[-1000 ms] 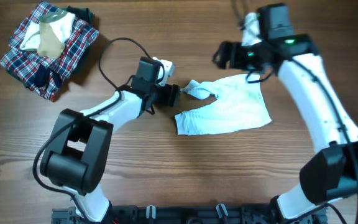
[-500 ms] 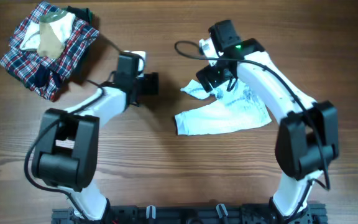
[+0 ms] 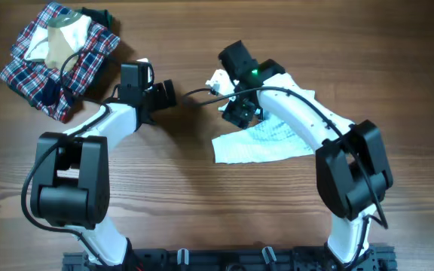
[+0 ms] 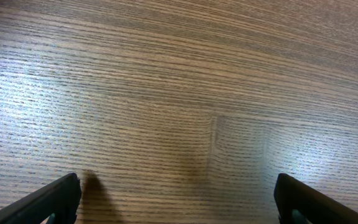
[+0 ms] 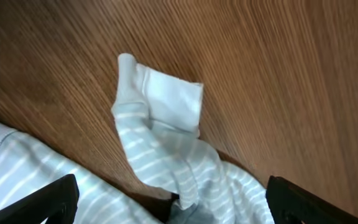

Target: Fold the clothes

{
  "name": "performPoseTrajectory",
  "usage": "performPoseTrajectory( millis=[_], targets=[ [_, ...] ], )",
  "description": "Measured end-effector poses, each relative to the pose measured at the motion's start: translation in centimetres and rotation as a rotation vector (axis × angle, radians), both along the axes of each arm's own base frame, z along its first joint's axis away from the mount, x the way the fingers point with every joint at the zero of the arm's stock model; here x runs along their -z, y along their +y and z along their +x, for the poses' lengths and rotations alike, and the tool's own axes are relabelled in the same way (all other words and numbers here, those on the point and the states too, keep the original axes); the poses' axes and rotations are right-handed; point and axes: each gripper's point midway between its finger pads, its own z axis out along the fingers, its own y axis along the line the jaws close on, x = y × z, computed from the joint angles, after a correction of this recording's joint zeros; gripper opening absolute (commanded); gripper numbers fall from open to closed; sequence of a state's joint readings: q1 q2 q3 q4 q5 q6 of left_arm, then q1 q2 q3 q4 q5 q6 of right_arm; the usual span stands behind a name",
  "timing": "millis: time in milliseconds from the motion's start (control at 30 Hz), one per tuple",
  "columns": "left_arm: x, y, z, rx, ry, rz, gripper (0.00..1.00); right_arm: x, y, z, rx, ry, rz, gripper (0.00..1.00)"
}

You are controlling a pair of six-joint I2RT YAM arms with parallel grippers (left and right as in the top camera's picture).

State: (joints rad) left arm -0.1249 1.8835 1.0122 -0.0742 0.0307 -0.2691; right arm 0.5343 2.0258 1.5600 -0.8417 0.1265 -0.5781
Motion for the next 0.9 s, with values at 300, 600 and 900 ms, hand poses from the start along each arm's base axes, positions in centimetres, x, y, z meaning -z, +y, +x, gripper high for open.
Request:
performPoseTrajectory(
  millis=[300, 600, 900],
  targets=[
    [0.0, 0.0, 0.0, 0.0, 0.0, 0.0, 1.0, 0.0, 0.7, 1.0, -0.013, -0.039, 0.019, 0.96],
    [0.0, 0.0, 0.0, 0.0, 0.0, 0.0, 1.0, 3.1, 0.7, 0.7, -0.026, 0.012, -0.015, 0.87],
    [0.0, 0.0, 0.0, 0.0, 0.0, 0.0, 1.0, 3.1, 0.8, 0.8, -0.045, 0.008, -0.019, 0.31]
  ],
)
